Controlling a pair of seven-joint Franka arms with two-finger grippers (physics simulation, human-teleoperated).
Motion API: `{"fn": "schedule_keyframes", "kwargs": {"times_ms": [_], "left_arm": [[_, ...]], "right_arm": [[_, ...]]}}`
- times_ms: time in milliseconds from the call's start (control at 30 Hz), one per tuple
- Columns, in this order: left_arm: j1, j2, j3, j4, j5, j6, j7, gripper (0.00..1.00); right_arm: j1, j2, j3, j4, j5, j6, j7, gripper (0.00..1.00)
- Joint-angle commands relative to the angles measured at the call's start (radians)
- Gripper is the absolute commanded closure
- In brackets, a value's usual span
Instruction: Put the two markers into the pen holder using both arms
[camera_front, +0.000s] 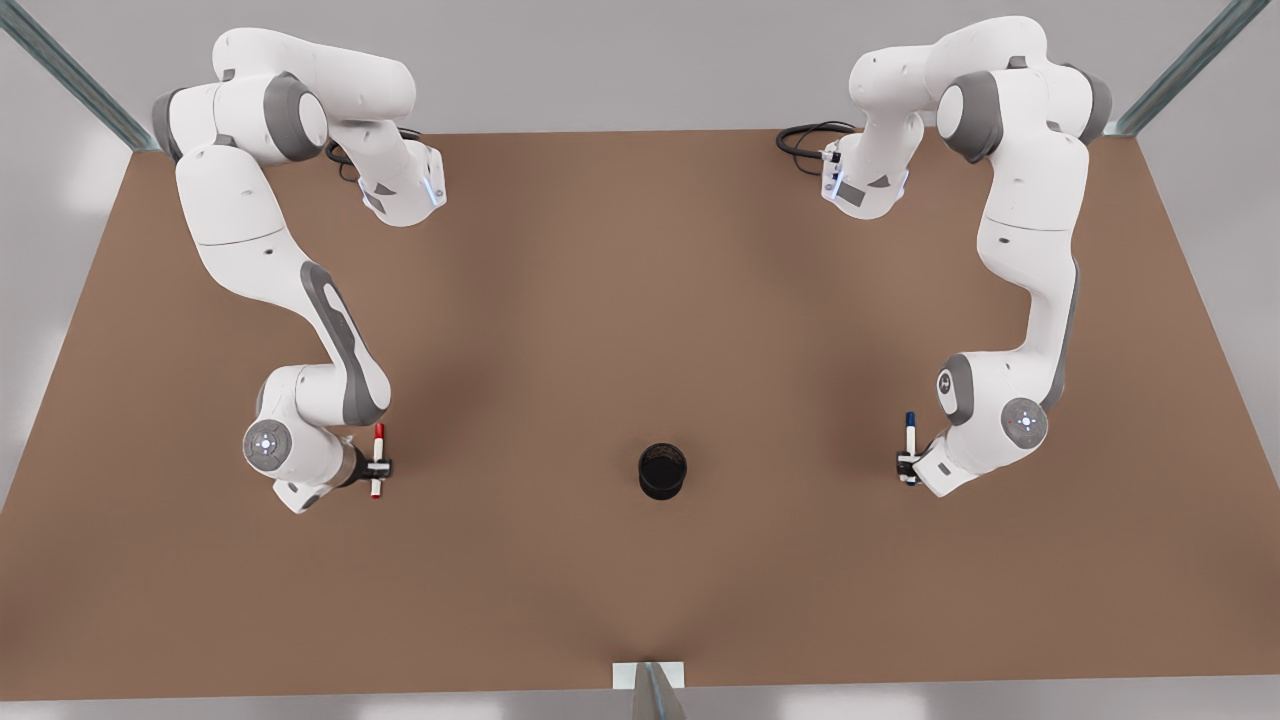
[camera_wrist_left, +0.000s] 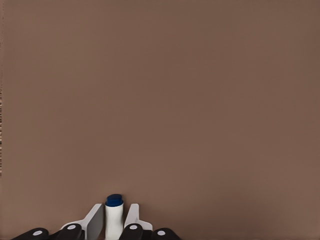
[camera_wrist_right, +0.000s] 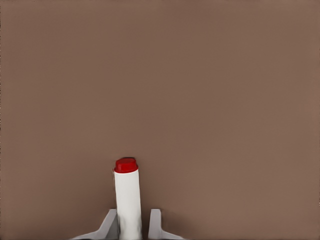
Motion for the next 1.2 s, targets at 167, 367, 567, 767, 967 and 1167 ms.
{"fn": "schedule_keyframes", "kwargs": {"times_ms": [167, 367, 567, 767, 967, 1167], "left_arm": [[-0.001, -0.001, 0.0, -0.003, 0.001, 0.002, -0.075, 0.58], [-0.003, 0.005, 0.0, -0.003, 0.003, 0.001, -0.075, 0.62], [-0.011, 0.005, 0.002, -0.001, 0.003, 0.001, -0.089, 0.66], [-0.009, 0.004, 0.002, -0.001, 0.004, 0.001, -0.089, 0.71], [-0.009, -0.006, 0.003, 0.0, 0.009, -0.001, -0.08, 0.74], [-0.008, -0.095, 0.002, 0.0, 0.009, -0.056, -0.045, 0.76]], "right_arm": [[0.004, -0.002, 0.0, 0.007, -0.003, 0.005, 0.012, 0.79], [0.012, -0.097, 0.046, 0.119, -0.005, -0.119, 0.017, 0.79], [0.179, -0.137, 0.226, 0.187, -0.005, 0.077, 0.086, 0.79], [0.457, 0.09, 0.207, 0.633, -0.106, 0.2, 0.326, 0.79], [0.581, 0.2, 0.176, 0.671, -0.106, 0.51, 0.326, 0.79], [0.604, 0.283, 0.166, 0.653, -0.135, 0.688, 0.32, 0.79]]}}
